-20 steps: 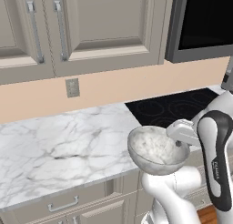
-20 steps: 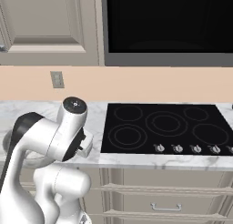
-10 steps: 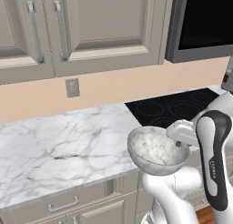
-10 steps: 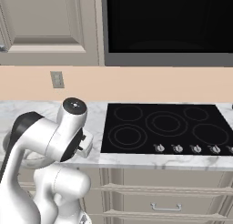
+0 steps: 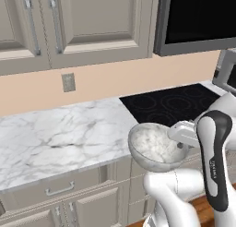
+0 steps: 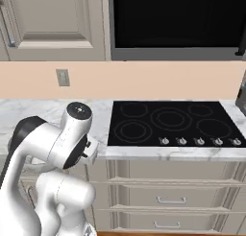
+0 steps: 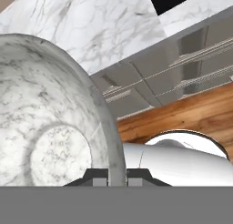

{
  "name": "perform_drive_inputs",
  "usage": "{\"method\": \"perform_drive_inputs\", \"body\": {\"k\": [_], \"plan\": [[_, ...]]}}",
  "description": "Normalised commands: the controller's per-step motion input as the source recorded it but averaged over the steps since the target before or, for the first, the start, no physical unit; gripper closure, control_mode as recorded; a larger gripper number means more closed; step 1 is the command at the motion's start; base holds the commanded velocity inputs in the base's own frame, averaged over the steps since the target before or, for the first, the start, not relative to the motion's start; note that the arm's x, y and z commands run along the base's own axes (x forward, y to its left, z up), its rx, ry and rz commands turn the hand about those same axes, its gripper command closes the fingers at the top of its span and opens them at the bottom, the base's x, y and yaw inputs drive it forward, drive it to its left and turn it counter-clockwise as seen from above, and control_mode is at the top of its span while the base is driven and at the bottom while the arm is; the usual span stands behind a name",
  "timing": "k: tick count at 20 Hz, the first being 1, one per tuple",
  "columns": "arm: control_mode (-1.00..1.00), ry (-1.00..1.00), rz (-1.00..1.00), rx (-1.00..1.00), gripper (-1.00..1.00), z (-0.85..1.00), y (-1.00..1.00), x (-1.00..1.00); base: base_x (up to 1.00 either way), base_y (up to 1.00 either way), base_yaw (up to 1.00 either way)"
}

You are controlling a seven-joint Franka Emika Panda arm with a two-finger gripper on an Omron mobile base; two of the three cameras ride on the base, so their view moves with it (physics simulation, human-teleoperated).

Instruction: Pick the cup and bowl from the counter and place them on the counter next to the sink.

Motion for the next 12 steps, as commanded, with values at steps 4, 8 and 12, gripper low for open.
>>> {"method": "perform_drive_inputs", "body": {"k": [4, 8, 12], "plan": [[1.00, 0.00, 0.00, 0.00, 1.00, 0.00, 0.00, 0.00, -0.41, -0.18, -0.11], [1.00, 0.00, 0.00, 0.00, 1.00, 0.00, 0.00, 0.00, -0.01, -0.25, -0.40], [1.00, 0.00, 0.00, 0.00, 1.00, 0.00, 0.00, 0.00, 0.10, -0.42, -0.66]]}}
